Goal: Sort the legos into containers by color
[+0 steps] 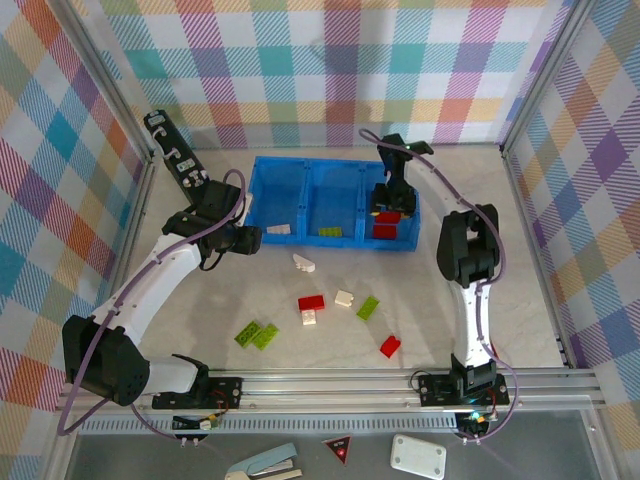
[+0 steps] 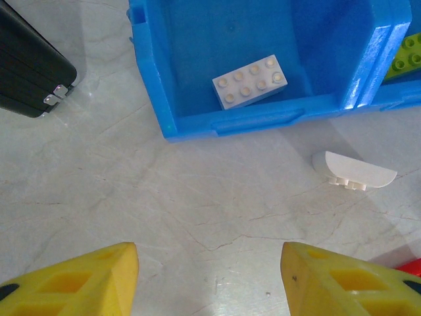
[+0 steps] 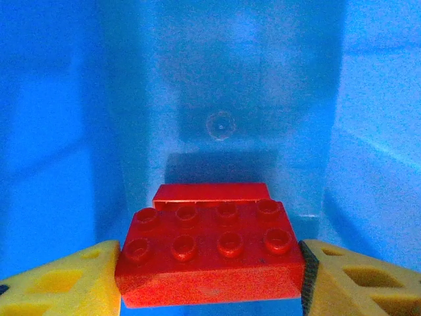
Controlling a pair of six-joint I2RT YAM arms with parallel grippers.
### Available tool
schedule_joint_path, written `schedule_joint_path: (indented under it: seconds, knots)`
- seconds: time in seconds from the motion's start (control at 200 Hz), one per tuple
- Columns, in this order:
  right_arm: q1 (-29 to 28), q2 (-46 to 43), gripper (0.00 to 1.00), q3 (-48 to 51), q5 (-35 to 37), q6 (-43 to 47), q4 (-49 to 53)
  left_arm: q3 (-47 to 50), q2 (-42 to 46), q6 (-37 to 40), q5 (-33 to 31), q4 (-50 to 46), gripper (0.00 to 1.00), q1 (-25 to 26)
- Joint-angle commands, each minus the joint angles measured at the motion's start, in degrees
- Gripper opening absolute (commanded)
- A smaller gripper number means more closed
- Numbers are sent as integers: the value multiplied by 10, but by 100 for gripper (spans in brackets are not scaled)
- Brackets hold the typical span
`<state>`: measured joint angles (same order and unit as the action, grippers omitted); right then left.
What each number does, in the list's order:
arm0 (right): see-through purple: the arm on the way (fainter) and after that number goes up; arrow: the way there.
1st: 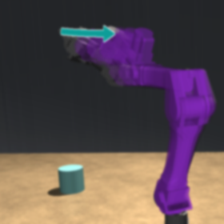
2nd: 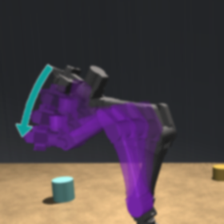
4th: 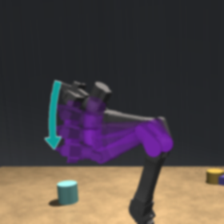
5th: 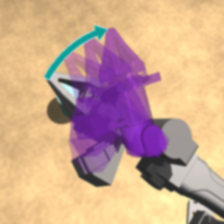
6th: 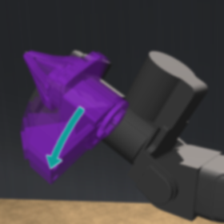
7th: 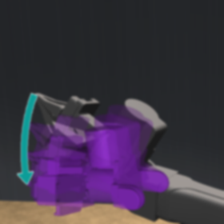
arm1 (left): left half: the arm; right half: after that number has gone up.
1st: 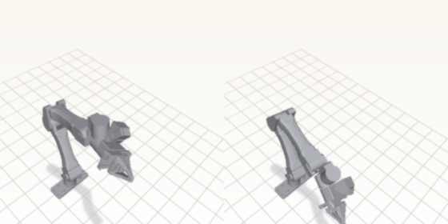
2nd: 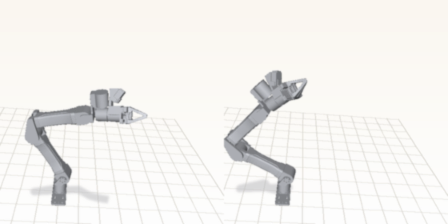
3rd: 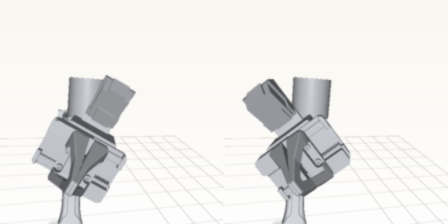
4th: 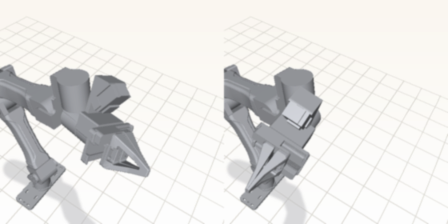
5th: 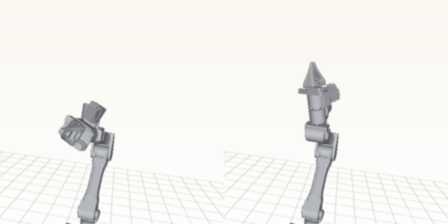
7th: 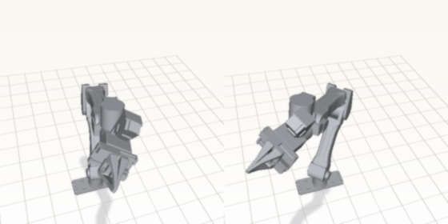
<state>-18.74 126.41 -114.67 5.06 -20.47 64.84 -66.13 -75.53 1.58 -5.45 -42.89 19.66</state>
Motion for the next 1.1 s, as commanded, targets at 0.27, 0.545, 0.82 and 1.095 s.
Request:
schedule_joint_path:
  seconds: [0.27, 0.545, 0.82, 1.095]
  knots:
    - [1, 47, 64, -20, -24, 11, 2, 4, 1, 7, 9, 8, 59, -7]
    - [1, 47, 73, -40, -17, 12, 12, 4, 1, 7, 10, 8, 59, -7]
    - [1, 22, 78, -77, -9, 12, 38, 4, 3, 6, 11, 9, 59, -7]
    - [-2, -43, 78, -52, -9, 9, 48, -2, 1, 0, 27, 0, 59, -6]
